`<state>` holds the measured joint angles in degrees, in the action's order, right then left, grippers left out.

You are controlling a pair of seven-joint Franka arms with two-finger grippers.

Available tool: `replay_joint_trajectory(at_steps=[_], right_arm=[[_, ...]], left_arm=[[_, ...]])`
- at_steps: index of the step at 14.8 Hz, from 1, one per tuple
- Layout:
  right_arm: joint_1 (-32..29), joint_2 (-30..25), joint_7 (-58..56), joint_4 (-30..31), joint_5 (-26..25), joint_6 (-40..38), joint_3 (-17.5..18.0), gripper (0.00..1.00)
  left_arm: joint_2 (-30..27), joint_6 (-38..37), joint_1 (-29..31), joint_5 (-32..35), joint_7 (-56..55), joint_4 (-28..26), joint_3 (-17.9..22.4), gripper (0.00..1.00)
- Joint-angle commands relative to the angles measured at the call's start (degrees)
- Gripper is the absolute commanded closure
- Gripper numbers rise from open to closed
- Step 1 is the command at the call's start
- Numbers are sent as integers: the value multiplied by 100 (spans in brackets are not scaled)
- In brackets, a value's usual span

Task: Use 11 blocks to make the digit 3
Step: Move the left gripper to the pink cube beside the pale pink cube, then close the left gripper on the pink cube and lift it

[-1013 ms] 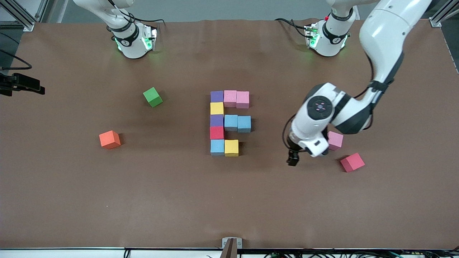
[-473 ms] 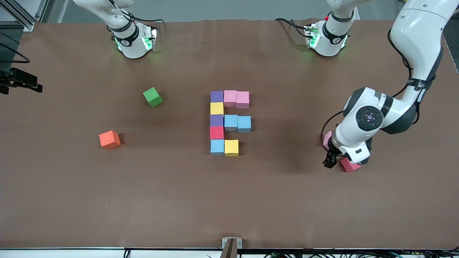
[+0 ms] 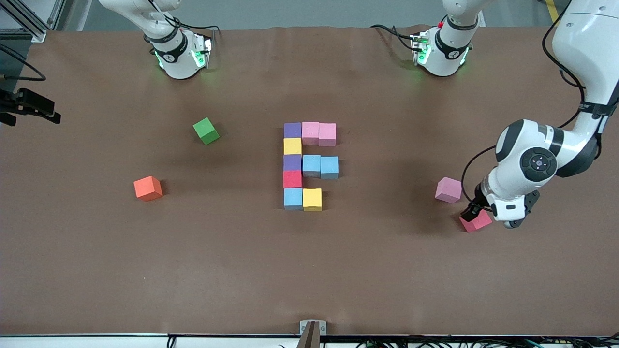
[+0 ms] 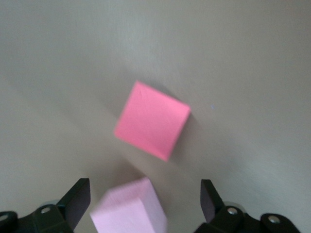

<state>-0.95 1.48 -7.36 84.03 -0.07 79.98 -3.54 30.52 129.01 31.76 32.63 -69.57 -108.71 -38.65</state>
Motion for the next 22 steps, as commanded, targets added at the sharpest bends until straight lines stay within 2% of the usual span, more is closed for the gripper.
replay_joint_trajectory(at_steps=[1,6,17,18,19,20,21,22], right_arm=[[-230,-254,68,325,25,149,301,0],[-195,-254,68,325,25,149,293,0],[-195,-245,77,290,42,272,293,0],[-195,-245,77,290,51,272,293,0],[-212,-245,77,290,95,272,293,0],[-212,-245,77,290,104,281,284,0],[-203,-245,86,281,104,290,284,0],[-203,-245,86,281,121,290,284,0]], left_arm=[[339,63,189,611,627,183,-46,0],[1113,72,111,718,998,992,-55,0],[1360,116,207,657,1499,940,-55,0],[1369,116,190,674,1560,948,-55,6],[1369,116,207,674,1648,949,-46,23],[1395,124,242,683,1692,940,-46,34],[1413,125,269,709,1710,940,-46,41],[1422,125,269,718,1710,931,-46,43]])
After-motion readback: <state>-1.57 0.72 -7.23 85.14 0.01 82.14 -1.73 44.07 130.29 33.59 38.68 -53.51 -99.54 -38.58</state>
